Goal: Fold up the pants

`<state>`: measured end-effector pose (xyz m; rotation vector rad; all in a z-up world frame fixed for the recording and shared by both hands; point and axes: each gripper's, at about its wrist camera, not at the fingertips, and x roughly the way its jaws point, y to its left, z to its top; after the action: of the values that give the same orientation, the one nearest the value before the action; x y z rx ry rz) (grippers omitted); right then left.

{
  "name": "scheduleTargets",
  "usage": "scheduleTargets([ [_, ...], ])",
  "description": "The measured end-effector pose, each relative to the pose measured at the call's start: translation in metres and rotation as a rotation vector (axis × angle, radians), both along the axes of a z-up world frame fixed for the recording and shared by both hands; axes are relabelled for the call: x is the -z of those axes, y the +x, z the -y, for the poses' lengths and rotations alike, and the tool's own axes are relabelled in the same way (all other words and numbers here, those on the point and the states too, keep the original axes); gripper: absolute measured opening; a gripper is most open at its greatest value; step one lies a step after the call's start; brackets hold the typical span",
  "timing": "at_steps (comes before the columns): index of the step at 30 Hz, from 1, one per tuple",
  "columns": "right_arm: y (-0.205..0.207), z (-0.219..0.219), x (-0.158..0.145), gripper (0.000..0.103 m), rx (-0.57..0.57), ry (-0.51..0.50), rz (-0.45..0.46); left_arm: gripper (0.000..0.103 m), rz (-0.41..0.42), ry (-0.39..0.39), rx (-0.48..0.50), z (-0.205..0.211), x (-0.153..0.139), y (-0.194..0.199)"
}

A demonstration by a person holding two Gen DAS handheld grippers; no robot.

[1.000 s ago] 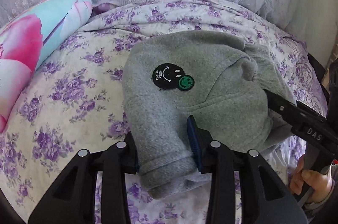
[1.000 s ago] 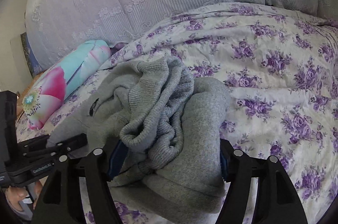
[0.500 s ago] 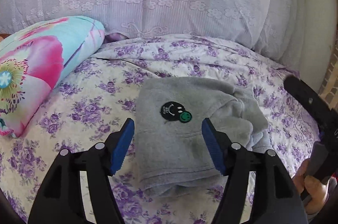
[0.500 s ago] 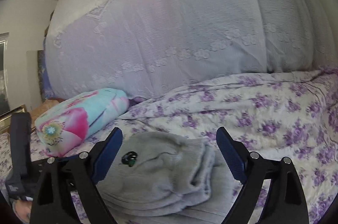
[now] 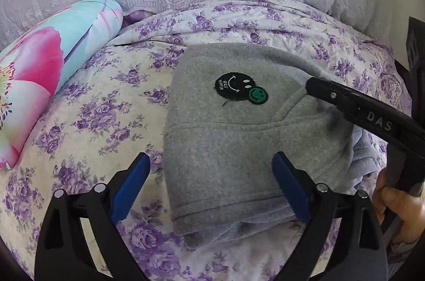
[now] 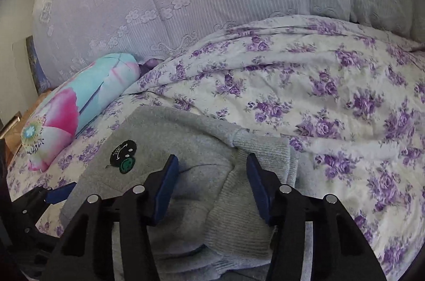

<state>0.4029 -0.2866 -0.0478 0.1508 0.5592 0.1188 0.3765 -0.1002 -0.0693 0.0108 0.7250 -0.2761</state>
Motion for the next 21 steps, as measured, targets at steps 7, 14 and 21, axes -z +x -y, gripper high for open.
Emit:
scheduleTargets([
  [7, -0.026, -0.011, -0.009, 0.064, 0.051, -0.062, 0.041, 0.092, 0.009, 0.024, -0.020, 0.000, -0.001, -0.001],
  [14, -0.036, -0.004, -0.009, 0.065, 0.081, -0.052, 0.077, 0.091, 0.024, 0.043, -0.026, 0.002, -0.001, -0.002],
  [21, -0.025, 0.006, 0.018, 0.083, 0.090, -0.039, -0.073, 0.091, 0.035, 0.046, -0.029, 0.001, -0.003, -0.004],
])
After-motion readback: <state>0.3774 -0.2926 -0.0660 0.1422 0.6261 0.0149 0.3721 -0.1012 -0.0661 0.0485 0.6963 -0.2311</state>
